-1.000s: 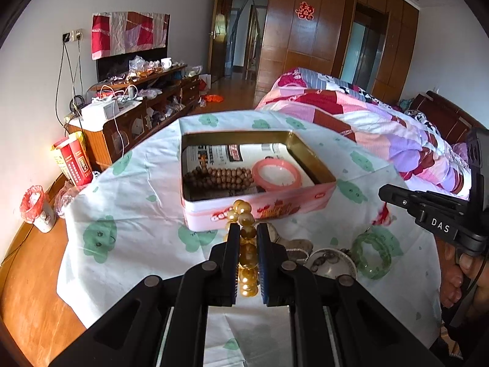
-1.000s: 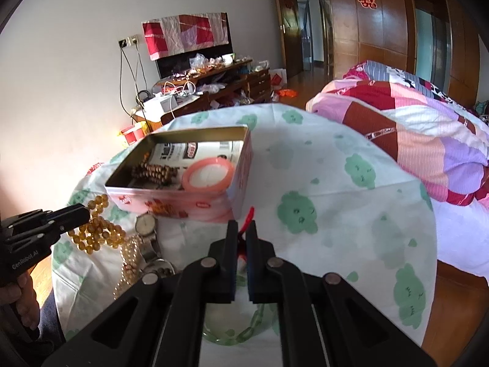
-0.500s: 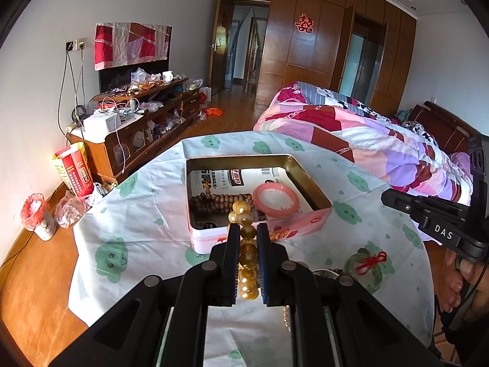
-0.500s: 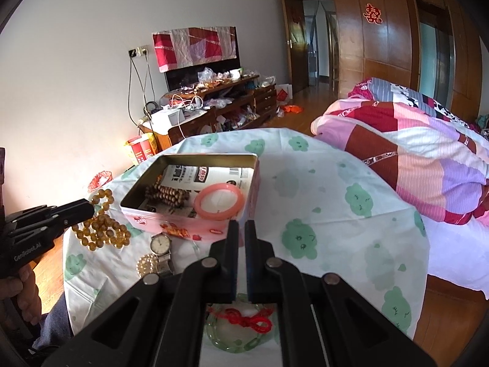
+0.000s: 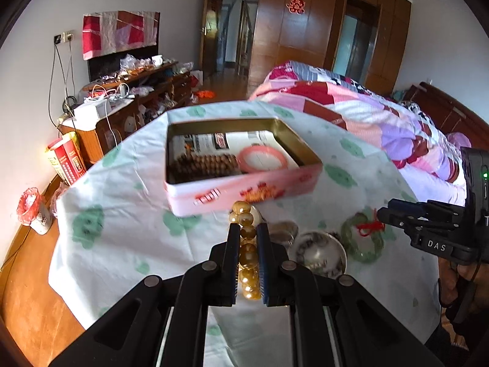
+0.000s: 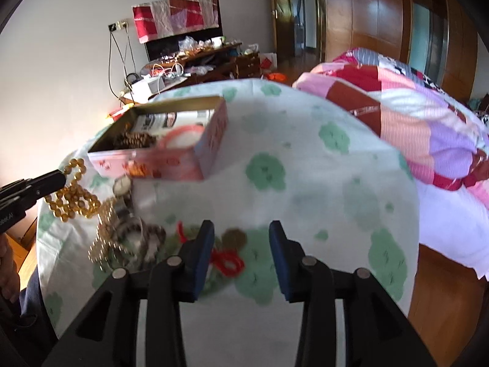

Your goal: Organize jewelry

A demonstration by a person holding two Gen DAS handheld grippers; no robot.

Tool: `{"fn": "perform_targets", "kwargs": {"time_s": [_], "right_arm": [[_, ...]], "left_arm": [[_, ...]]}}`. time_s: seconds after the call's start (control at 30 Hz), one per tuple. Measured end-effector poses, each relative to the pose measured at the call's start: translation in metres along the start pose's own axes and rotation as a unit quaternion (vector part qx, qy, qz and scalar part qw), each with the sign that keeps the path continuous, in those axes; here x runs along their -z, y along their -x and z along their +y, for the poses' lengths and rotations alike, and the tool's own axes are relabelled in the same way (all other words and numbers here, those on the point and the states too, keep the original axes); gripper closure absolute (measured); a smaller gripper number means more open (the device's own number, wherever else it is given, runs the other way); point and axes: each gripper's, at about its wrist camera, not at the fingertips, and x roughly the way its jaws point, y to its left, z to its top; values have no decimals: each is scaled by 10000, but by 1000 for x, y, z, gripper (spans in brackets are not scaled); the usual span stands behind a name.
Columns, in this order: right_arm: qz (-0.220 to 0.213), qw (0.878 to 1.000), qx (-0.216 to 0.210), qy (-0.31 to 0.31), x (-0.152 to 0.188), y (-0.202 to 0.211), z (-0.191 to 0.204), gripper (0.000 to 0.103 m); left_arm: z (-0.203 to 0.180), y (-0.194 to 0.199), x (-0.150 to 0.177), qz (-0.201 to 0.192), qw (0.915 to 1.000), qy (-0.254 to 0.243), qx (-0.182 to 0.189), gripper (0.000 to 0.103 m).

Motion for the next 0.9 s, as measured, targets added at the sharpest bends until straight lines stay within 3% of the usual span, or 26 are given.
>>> {"fn": "perform_targets", "kwargs": {"time_s": [0.13,0.27,0.57,0.67,0.77,0.9], "right_arm": [[64,9997,-170,147,6,-1,10,61],[31,9995,-172,266,8,-1,20,50],[200,9984,90,521,14,-10,26,51],[215,9985,84,492,15,-11,24,78],[202,9985,53,514,15,-10,23,90],[60,9991,-12,428,12,-4,21,92]], "left_arm": [[-4,-1,1,39,10000,-40,11,93],[-4,-4,4,102,9999,-38,22,93],[-3,-7,7,163,9999,-27,51,93],[-2,-7,6,152,9999,-16,47,93],[-2,-6,6,137,9999,-12,53,93],[-1,-4,4,86,10000,9,48,93]]}}
